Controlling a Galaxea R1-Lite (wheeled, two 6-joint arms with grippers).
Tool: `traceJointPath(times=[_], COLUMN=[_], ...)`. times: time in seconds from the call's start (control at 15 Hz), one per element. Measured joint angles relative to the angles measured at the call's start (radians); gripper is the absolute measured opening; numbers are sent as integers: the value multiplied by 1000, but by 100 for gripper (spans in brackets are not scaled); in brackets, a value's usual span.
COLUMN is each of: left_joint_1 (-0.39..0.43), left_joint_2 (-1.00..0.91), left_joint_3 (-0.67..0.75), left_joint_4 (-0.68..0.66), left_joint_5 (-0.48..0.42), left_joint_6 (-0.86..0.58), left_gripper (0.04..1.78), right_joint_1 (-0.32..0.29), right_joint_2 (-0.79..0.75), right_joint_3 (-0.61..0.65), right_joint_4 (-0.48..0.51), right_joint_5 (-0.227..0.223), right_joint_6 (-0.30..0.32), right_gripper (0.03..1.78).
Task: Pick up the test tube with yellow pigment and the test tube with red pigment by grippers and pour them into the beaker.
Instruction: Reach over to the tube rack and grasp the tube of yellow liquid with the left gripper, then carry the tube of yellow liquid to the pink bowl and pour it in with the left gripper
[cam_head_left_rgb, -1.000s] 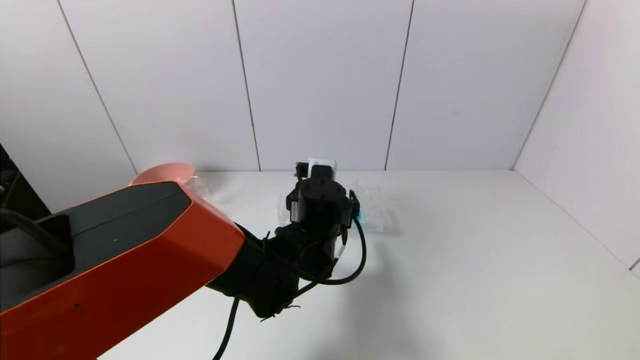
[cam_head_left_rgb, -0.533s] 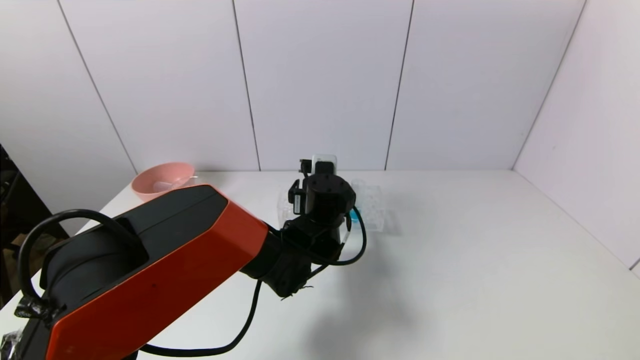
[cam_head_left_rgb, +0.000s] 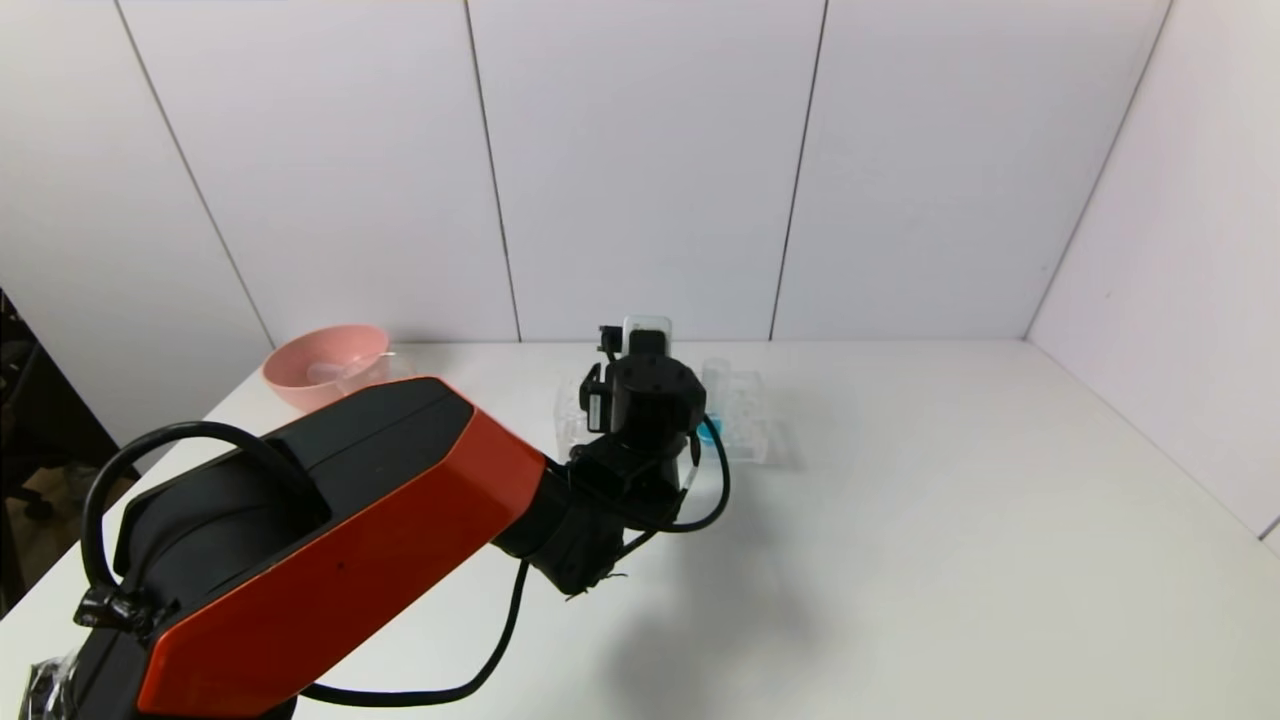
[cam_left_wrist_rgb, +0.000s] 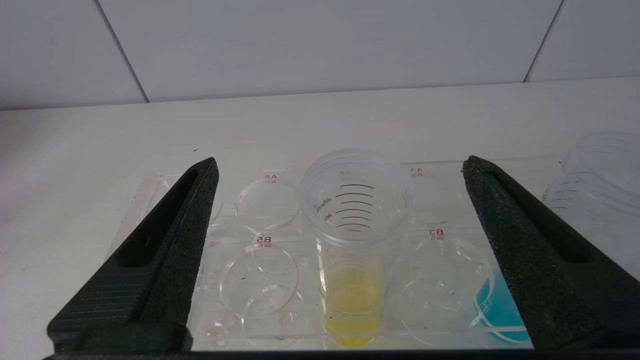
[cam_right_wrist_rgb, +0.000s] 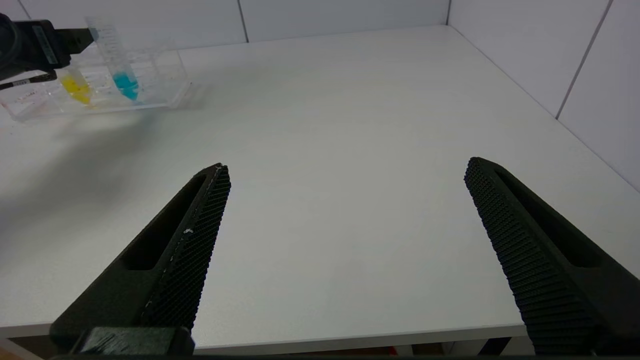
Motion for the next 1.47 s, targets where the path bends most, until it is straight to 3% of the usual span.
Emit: traceJointPath(times=[0.13,0.47,0.53,1.47], left_joint_1=[0,0,0,-8], left_joint_2=[0,-3,-3,-186], left_joint_3=[0,0,0,-20], left_joint_4=[-2,-17,-17,29], left_joint_5=[-2,-6,-6,-45], left_joint_6=[-1,-3,-3,113], left_gripper=[145,57,50,47], right_joint_1=[0,0,0,0], right_joint_2=[0,0,0,0], right_joint_3=[0,0,0,0], right_joint_4=[0,0,0,0], right_joint_5=[0,0,0,0], right_joint_6=[0,0,-1,0], right_gripper=[171,171,171,171])
